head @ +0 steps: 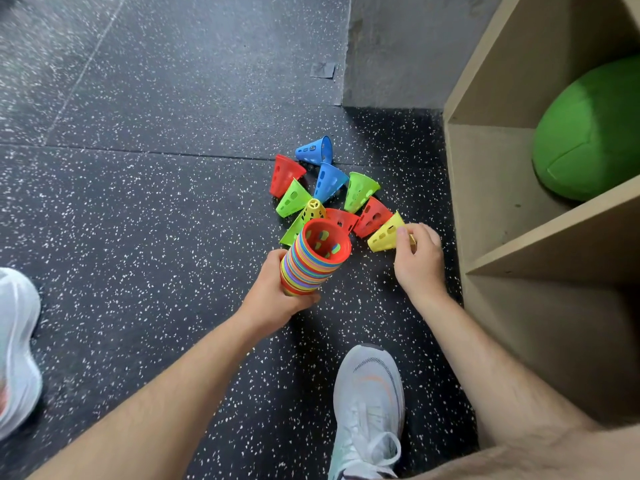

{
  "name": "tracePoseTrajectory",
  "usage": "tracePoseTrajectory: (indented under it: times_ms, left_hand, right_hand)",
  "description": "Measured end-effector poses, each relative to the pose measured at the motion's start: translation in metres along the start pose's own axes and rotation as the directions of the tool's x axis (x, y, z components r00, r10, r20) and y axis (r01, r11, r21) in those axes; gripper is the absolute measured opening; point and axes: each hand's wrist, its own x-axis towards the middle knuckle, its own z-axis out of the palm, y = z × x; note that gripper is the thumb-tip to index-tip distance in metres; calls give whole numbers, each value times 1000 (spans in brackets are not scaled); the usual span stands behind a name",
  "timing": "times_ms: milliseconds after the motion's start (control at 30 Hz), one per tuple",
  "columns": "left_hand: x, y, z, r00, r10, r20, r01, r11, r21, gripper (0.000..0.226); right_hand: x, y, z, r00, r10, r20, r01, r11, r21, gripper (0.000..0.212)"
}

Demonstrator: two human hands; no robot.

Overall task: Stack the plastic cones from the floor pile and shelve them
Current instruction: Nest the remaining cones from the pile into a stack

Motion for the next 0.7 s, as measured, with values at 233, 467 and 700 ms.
tracePoseTrajectory:
  times_ms: [233, 467, 700]
  left_hand:
    - [3, -1, -2, 999, -33, -33, 32, 999, -41, 73]
    - [3, 3, -4, 998, -45, -46, 40, 994, -102, 70]
    - [4, 2, -5, 997, -55, -58, 46, 989, -142, 76]
  right_hand:
    - [-5, -72, -12, 915, -350, -200, 388, 899, 204, 33]
    - [-36, -117, -3, 746, -665, 29, 655, 741, 144, 32]
    - [-44, -112, -1, 773, -464, 433, 412, 886, 215, 67]
